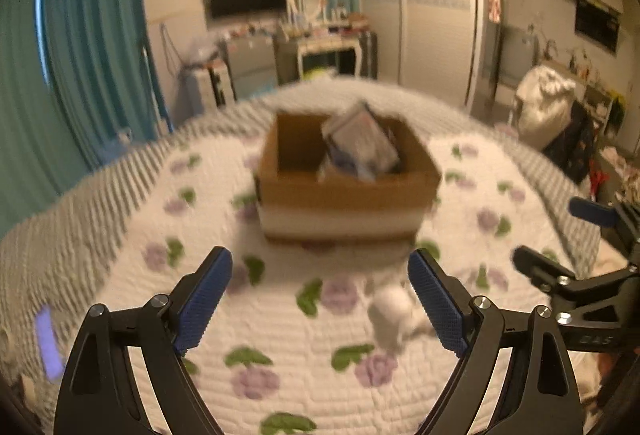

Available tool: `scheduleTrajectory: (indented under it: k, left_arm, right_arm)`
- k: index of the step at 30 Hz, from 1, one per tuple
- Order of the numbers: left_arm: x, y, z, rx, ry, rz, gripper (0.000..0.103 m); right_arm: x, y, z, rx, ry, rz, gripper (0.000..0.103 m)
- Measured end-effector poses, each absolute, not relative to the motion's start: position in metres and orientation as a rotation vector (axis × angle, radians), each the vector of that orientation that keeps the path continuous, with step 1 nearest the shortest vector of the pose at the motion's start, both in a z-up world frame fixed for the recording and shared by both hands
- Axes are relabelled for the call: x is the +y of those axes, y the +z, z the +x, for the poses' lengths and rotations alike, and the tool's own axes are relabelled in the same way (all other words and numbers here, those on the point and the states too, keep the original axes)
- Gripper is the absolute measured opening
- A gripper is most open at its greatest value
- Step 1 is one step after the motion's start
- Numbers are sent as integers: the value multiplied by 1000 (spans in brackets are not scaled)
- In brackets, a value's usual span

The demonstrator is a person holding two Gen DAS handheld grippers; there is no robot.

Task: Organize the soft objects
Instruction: 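Grasp the white pipe-cleaner toy with the right tool while the left tool grasps a white fluffy piece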

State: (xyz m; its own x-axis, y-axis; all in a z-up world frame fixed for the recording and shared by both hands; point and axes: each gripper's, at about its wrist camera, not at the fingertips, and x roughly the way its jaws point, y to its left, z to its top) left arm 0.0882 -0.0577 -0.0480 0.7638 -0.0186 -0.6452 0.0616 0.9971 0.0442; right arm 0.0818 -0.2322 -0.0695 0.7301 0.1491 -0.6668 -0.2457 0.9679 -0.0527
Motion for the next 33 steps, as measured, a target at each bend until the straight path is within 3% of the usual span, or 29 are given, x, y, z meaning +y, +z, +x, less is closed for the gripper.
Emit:
scheduleTrajectory:
  k: [7,13,15,19,24,33]
  left_arm:
    - [-69,-116,99,826,-57,80,91]
    - [-75,-137,105,864,-76,98,91]
    - [-75,-140,106,869,-83,101,91]
    - [-76,-141,106,880,-91,81,91]
    - [-89,-141,108,877,-124,85,91]
    - [-100,-156,135,903,-133,49,86]
  right_arm:
    - [-230,-143,108,862,250,-85,101]
    - [-223,-172,125,916,298,-70,87]
    - [-220,-178,129,936,320,-70,69]
    - [-225,-177,126,909,346,-35,51]
    - [-239,-156,121,844,323,0,15]
    - [-261,-156,123,843,328,70,6]
